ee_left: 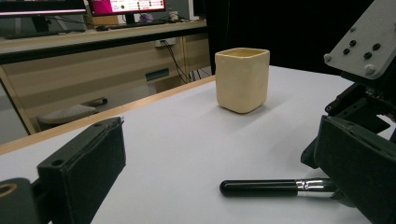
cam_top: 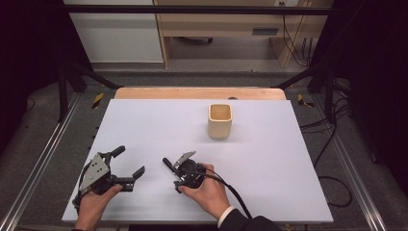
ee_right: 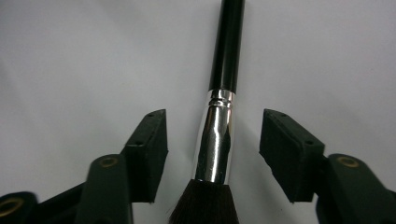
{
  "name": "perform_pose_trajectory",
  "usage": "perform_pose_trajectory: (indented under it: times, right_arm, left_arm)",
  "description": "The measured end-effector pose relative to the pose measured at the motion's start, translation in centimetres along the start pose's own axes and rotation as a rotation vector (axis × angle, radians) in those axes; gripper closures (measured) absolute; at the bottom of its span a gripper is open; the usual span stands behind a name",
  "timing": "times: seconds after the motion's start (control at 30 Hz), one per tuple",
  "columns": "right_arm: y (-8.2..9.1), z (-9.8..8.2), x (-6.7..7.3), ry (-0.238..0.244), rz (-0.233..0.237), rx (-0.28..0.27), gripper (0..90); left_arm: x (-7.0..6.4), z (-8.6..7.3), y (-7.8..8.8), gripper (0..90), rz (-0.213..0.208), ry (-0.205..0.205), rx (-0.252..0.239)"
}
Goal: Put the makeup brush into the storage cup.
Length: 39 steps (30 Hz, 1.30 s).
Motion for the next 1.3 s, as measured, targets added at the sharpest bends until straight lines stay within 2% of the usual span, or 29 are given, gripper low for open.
perform_pose_trajectory:
  times: [0.1, 0.43, 0.73, 1.1, 1.3]
  right_arm:
    - [-0.05, 0.05, 0.04, -0.023, 0.003, -0.009, 51.9]
    - [-0.35, -0.01, -0.14, -0.049, 0.000, 0.025, 59.5]
    - [-0.68, -0.11, -0.17, -0.048, -0.009, 0.047, 67.3]
    - [-0.86, -0.14, -0.10, -0.074, -0.006, 0.055, 69.4]
    - [-0.86, -0.13, -0.30, -0.049, 0.011, 0.058, 70.2]
  left_arm:
    - [0.01, 0.01, 0.01, 1.8, -0.002, -0.010, 0.005]
    - [-0.09, 0.05, -0.04, 1.8, -0.004, -0.008, 0.001]
    - [-0.14, 0.08, -0.04, 2.0, -0.008, -0.012, 0.003]
    - [-0.19, 0.17, -0.01, 2.0, -0.008, -0.013, -0.001]
    - [-0.19, 0.25, 0.06, 2.3, -0.008, -0.020, -0.001]
Point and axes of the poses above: each handheld gripper's, and its own axes: y roughly backward along the jaws, z roughly out of its top, x roughly to its left, the point moved 1 cm from there along -y, roughly forward along the jaws, and after that the axes turned 8 degrees about z, right-handed, at the moved point
